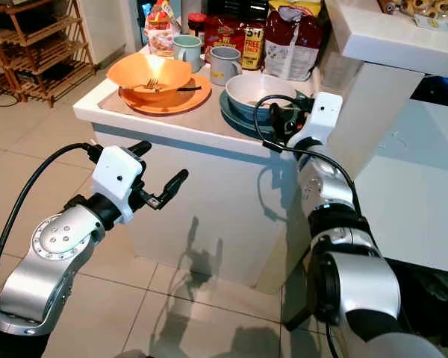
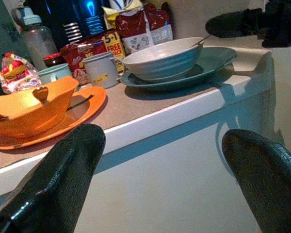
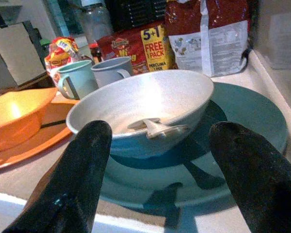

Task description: Setting the table

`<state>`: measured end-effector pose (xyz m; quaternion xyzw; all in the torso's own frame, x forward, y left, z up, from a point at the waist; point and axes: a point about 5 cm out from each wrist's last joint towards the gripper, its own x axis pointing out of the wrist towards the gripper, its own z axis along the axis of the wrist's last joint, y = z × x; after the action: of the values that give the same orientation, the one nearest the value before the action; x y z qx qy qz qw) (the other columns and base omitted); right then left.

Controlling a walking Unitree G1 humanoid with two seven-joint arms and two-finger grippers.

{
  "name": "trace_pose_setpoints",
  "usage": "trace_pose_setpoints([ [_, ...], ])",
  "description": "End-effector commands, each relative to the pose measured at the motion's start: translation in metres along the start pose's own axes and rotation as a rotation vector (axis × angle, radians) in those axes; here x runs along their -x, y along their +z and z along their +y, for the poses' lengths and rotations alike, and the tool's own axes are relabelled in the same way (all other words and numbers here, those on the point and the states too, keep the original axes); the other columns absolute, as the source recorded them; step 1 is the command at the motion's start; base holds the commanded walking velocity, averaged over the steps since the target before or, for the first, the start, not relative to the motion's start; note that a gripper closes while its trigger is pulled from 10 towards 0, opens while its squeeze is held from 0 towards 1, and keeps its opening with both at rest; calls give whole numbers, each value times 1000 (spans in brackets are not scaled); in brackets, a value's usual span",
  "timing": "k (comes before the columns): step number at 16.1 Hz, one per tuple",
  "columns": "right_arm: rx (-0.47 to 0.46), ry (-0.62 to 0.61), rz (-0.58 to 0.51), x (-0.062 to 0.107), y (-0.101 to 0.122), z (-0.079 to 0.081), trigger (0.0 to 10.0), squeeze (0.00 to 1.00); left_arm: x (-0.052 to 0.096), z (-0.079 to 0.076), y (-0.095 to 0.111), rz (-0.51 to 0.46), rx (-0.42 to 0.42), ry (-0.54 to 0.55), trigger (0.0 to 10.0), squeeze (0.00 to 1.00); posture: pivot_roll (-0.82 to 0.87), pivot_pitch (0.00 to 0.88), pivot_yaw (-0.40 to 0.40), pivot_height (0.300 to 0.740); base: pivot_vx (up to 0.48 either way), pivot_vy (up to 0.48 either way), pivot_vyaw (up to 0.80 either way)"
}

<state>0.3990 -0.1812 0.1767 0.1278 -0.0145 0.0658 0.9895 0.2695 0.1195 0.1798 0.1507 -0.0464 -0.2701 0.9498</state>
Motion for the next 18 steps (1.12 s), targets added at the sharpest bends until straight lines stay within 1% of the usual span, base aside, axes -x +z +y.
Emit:
trace_pose_setpoints([
  [1, 18, 11, -42, -3, 14, -2, 0, 0, 1, -2, 1, 0, 0, -22, 10000, 463, 62, 0, -58, 740, 0, 0, 0],
  [13, 52, 18, -20, -7, 16, -3, 0, 0, 2, -3, 0, 6, -5, -26, 10000, 467, 76, 0, -67, 740, 0, 0, 0],
  [18, 60, 30, -6, -7, 13, -3, 0, 0, 2, -3, 0, 8, -2, -24, 10000, 471, 78, 0, -69, 740, 0, 0, 0],
])
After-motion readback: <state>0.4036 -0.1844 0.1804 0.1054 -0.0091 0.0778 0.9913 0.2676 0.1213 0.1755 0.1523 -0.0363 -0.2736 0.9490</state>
